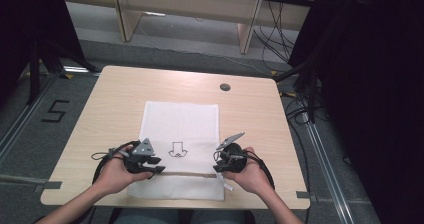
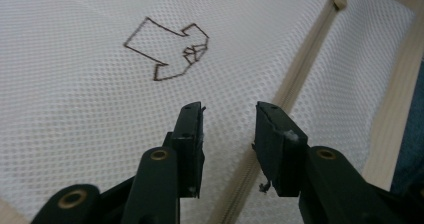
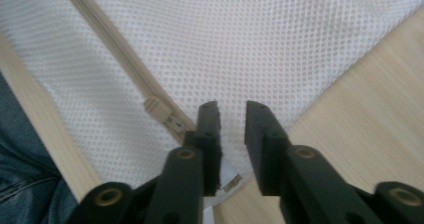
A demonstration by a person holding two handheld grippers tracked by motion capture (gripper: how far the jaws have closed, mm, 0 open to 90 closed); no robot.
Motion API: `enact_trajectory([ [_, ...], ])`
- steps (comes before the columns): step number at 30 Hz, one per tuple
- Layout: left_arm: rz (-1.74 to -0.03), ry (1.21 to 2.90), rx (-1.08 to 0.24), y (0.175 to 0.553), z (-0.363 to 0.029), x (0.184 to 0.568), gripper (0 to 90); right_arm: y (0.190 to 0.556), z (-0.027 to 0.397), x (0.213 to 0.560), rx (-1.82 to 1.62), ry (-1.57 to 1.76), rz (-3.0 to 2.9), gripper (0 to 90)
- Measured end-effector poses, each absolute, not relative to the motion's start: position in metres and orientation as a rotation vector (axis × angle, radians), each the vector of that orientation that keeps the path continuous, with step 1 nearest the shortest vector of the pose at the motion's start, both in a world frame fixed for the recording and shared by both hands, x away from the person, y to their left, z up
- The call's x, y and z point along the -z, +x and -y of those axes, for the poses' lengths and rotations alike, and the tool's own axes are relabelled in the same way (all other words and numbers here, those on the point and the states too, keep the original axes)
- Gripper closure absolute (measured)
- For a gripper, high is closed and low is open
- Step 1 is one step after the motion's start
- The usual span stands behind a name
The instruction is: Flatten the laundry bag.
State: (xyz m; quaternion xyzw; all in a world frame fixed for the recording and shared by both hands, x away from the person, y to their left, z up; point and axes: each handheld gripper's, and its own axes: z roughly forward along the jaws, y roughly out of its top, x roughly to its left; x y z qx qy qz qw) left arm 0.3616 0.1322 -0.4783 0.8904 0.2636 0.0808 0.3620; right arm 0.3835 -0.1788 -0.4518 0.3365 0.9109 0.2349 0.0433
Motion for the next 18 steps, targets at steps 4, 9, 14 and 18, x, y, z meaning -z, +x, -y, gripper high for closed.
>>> enact_trajectory([
  [4, -0.669, 2.324, -0.185, 0.363, -0.133, 0.484, 67.4, 0.389, 0.177, 0.471, -0.68, 1.086, -2.794, 90.0],
  [9, -0.613, 2.431, -0.191, 0.365, -0.134, 0.493, 69.7, 0.389, 0.176, 0.482, -0.654, 1.103, -2.823, 90.0],
  [14, -0.631, 2.444, -0.18, 0.365, -0.134, 0.495, 71.3, 0.388, 0.176, 0.483, -0.663, 1.064, -2.836, 90.0],
  [18, -0.655, 2.438, -0.174, 0.363, -0.134, 0.497, 73.4, 0.384, 0.174, 0.483, -0.652, 1.105, -2.841, 90.0],
])
